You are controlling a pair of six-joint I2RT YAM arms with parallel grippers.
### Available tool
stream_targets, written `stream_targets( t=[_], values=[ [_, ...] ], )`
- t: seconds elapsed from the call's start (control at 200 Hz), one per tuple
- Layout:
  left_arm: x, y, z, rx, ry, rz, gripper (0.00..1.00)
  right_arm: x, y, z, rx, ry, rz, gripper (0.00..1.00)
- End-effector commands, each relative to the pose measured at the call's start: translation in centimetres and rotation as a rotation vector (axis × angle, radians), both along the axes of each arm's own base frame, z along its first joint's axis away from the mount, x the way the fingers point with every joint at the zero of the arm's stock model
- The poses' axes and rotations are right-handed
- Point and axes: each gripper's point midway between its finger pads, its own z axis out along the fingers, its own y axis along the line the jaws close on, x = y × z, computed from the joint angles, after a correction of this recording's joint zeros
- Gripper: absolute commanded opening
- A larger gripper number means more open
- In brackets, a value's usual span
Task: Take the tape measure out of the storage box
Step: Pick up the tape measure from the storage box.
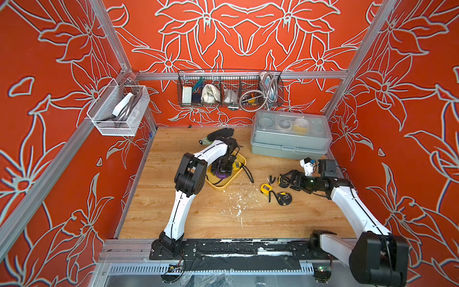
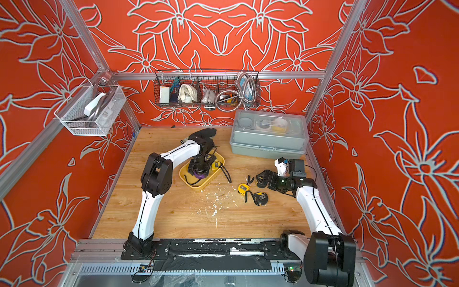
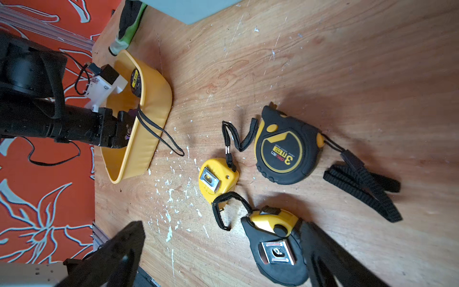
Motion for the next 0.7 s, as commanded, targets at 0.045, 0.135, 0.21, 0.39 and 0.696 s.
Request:
stream_targets(
  t=[0.045,0.135,0.21,0.39,0.696],
  values=[
    [0.0,0.3,0.5,-0.003,-0.006,-0.003,0.45,0.6,1.6,1.3,0.083,-0.039,0.056,1.00],
    [0.3,0.3,2.1,-0.014,-0.043,-0.038,0.38,1.0,2.8,1.9,0.164,-0.040,0.088,1.00],
    [0.5,0.3,4.0,-0.025,-0.081,-0.067,0.36,1.4,4.0,2.8,0.220,-0.053,0.131,1.00],
    [-0.8,-0.3,8.4,-0.102,-0.139,-0.154,0.33,2.2,7.4,5.6,0.253,-0.152,0.230,1.00],
    [-5.1,-4.6,12.6,-0.224,-0.201,-0.385,0.35,5.0,13.9,5.3,0.358,-0.009,0.355,1.00]
  ],
)
